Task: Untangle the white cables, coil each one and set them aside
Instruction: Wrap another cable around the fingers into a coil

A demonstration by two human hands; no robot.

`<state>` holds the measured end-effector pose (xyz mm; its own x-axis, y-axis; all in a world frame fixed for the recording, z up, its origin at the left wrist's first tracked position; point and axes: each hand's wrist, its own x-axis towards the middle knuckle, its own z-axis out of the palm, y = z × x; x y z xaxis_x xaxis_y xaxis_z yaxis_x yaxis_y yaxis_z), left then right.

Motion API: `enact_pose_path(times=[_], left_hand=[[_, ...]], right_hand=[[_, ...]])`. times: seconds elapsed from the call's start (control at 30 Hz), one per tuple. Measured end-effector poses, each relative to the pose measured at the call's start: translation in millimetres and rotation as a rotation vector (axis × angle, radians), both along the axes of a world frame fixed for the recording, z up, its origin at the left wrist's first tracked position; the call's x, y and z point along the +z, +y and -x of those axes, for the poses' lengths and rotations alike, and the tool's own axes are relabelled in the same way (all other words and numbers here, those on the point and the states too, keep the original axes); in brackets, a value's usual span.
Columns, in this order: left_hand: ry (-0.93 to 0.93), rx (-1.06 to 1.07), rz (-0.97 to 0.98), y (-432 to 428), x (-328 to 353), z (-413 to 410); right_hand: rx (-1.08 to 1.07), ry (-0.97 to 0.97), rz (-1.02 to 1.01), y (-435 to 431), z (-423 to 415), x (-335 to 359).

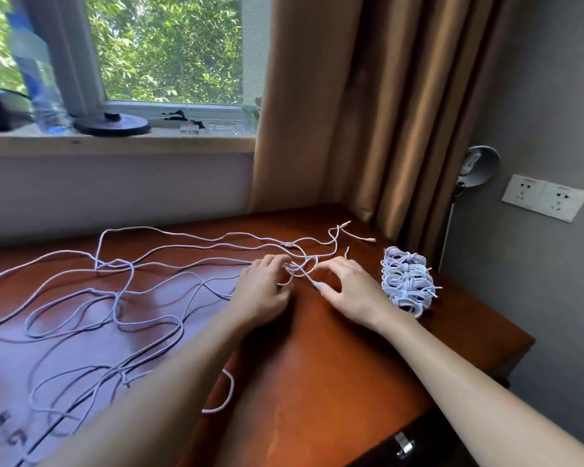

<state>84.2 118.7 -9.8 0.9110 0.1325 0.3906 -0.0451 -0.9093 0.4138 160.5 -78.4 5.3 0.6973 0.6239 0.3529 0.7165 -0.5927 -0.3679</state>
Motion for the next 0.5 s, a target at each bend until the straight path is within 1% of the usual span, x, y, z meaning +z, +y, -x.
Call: enact_pose_path(times=[0.23, 0.4, 0.5], left_hand=[[-0.077, -0.006, 0.025, 10, -9, -7], [-0.099, -0.016, 0.002, 18, -10, -10], [-0.093, 0.002, -0.019, 25, -8, -14]], right_hand=[[-0.020, 0.021, 0.037, 24, -11, -2], [-0.063, 0.048, -0.011, 36, -14, -5], [-0.053, 0.067, -0.066, 42, -17, -3]])
